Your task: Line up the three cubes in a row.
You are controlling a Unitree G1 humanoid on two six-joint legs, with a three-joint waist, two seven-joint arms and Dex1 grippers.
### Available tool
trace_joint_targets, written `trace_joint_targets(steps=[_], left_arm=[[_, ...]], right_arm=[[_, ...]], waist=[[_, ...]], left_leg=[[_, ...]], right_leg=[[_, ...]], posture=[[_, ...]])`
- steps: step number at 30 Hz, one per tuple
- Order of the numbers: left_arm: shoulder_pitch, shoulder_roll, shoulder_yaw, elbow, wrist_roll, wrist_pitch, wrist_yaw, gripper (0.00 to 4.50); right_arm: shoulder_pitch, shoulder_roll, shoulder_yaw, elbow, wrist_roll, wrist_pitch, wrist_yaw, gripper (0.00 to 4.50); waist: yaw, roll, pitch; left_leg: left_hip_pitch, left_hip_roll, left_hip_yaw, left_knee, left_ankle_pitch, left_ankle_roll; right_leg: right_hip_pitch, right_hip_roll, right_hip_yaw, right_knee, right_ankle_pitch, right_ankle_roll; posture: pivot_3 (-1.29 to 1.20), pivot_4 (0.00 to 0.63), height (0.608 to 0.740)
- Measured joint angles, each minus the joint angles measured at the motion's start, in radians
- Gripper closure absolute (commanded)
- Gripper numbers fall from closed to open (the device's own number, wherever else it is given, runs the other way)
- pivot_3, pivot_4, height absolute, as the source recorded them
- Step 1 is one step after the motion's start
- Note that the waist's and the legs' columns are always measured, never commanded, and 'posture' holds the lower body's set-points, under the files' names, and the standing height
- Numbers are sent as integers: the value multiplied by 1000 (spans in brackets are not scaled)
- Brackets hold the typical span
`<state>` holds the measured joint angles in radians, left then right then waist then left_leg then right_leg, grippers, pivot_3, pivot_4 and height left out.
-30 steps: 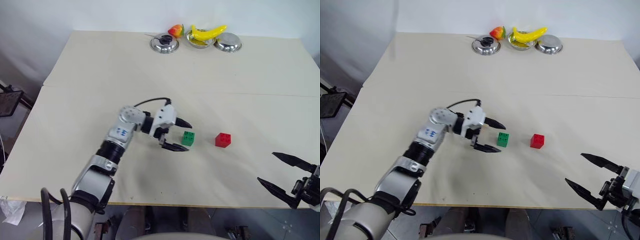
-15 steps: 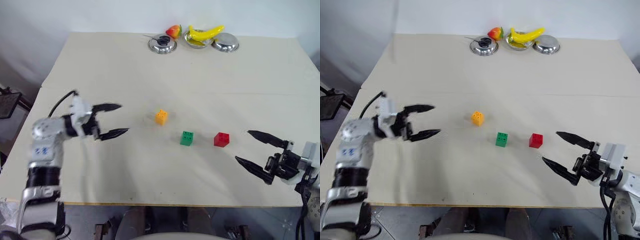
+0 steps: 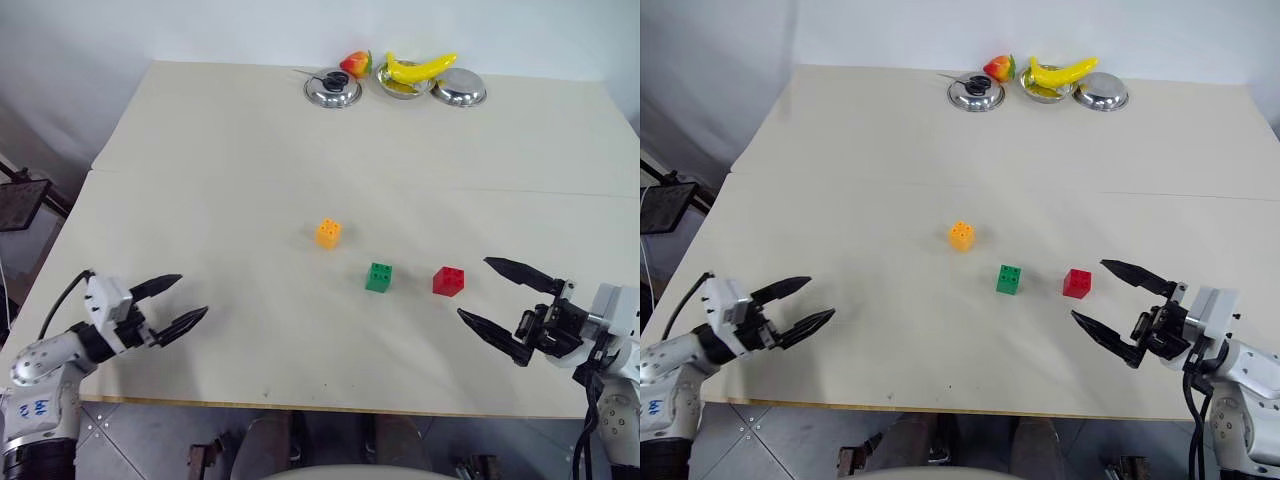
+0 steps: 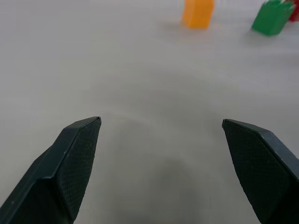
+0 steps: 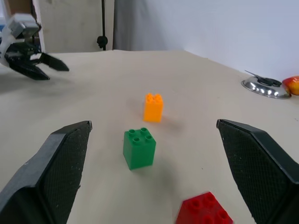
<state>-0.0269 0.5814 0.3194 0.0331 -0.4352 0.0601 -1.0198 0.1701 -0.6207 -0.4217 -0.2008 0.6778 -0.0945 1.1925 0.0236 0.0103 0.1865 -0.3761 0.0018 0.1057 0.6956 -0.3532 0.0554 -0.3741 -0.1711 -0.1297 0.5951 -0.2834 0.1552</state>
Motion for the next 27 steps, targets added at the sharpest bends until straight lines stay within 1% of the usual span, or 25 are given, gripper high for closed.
trace_joint_targets(steps=[5, 8, 11, 15, 24, 27], left_arm=[[-165, -65, -154, -108, 11, 163, 131, 125], [-259, -112, -251, -122, 57, 262, 227, 125], [-318, -164, -314, -112, 97, 340, 313, 125], [-405, -240, -388, -25, 152, 353, 364, 125], [-538, -399, -460, 211, 243, 253, 435, 125], [-559, -430, -461, 256, 265, 242, 472, 637]], right_arm=[[37, -25, -56, 16, -9, -17, 19, 0], [54, -26, -68, 19, -12, -23, 18, 0], [74, -23, -75, 12, -13, -31, 5, 0], [102, -2, -78, -23, -21, -37, -21, 0], [131, 23, -75, -74, -38, -44, -68, 0], [143, 35, -75, -80, -42, -49, -82, 0]], waist=[[0, 0, 0], [-1, 0, 0], [-3, 0, 0], [2, 0, 0], [4, -1, 0], [3, -1, 0]], left_leg=[[0, -1, 1, -1, 0, 0], [0, 0, 3, -1, 0, 1], [1, 1, 4, -2, 1, 1], [1, 1, 5, -1, 1, 0], [1, 1, 5, -1, 1, 0], [1, 1, 4, -1, 1, 0]], right_leg=[[0, 2, 0, 0, 0, 0], [0, 3, 1, 0, 0, 0], [0, 4, 2, 0, 0, 0], [0, 5, 3, -1, 0, 0], [0, 5, 3, -2, 0, 1], [0, 5, 2, -2, 0, 1]], posture=[[0, 150, 740], [0, 150, 740], [0, 150, 740], [0, 150, 740], [0, 150, 740], [0, 150, 740]])
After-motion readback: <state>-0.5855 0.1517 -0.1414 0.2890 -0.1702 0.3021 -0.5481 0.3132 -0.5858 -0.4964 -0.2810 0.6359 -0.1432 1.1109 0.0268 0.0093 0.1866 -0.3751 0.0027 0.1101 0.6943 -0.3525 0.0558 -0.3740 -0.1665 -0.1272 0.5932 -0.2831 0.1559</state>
